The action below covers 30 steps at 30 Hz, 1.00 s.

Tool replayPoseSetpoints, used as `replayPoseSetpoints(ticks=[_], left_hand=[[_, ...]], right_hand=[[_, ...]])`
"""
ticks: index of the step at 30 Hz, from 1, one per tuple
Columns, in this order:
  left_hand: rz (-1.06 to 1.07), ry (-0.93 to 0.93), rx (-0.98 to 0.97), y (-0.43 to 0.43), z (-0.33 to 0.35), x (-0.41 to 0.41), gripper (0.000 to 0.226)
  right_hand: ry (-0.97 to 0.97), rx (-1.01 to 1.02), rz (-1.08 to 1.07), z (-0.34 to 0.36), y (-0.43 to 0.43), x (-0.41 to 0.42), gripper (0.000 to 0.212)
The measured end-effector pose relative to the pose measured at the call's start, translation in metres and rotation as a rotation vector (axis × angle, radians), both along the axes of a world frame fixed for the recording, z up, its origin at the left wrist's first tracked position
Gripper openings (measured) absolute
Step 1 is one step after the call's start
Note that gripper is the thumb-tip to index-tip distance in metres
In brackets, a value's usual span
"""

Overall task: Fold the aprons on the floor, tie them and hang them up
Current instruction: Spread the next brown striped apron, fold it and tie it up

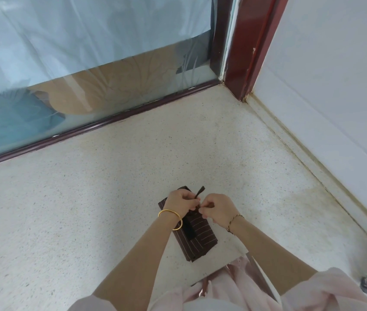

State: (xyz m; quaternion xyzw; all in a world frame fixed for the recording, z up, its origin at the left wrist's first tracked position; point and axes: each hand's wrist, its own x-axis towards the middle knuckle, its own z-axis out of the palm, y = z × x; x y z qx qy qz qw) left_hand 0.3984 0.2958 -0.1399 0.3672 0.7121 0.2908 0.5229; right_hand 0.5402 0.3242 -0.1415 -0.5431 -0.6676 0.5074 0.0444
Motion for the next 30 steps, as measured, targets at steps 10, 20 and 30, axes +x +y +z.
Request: replayPoseSetpoints(ticks=[10,20,30], left_hand=[[-0.265,0.180,0.128,-0.009,0.005,0.008,0.027],[-0.265,0.723,0.535,-0.033,-0.016,0.027,0.024],[-0.352,0.753,0.533,-0.037,-0.024,0.018,0.018]], right_hand=[[0.230,0.081,-0.110,0.003,0.000,0.002,0.030],[0.271,-0.084,-0.102,-0.004,-0.003,0.004,0.020],[0.270,-0.188,-0.019,-0.005,0.002,0.017,0.025]])
